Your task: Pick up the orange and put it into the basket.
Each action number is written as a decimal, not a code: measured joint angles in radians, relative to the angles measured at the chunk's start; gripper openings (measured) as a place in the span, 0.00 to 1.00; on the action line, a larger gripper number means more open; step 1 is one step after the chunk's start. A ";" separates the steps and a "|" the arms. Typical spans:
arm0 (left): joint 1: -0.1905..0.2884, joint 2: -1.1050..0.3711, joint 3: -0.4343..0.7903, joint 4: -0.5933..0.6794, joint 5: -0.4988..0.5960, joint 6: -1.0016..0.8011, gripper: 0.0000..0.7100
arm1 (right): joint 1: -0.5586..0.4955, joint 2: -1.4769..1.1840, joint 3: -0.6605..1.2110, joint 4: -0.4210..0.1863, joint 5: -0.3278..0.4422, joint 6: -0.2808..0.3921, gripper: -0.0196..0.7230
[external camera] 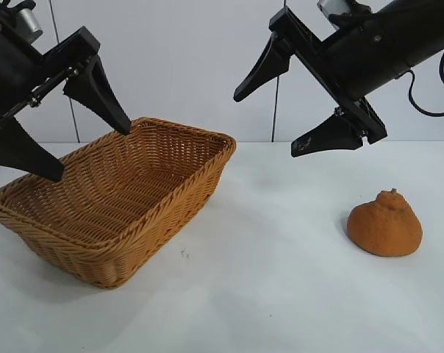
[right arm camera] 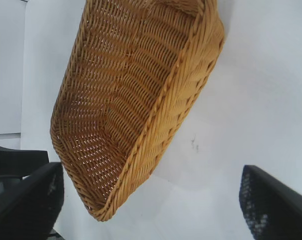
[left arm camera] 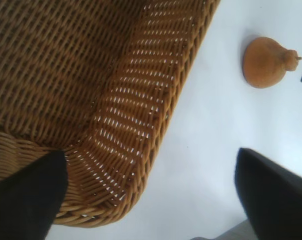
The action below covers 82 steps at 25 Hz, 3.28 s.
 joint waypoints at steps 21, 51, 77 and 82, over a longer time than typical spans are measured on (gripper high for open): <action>-0.032 -0.203 0.000 0.387 0.069 -0.700 0.91 | 0.000 0.000 0.000 0.000 0.000 0.000 0.90; -0.090 0.047 0.000 0.651 0.058 -1.276 0.91 | 0.000 0.000 0.000 -0.001 -0.001 0.000 0.90; -0.090 0.281 0.000 0.550 -0.109 -1.246 0.31 | 0.000 0.000 0.000 0.000 0.000 0.000 0.90; -0.088 0.266 -0.007 0.506 -0.115 -1.251 0.13 | 0.000 0.000 0.000 0.000 0.000 0.000 0.90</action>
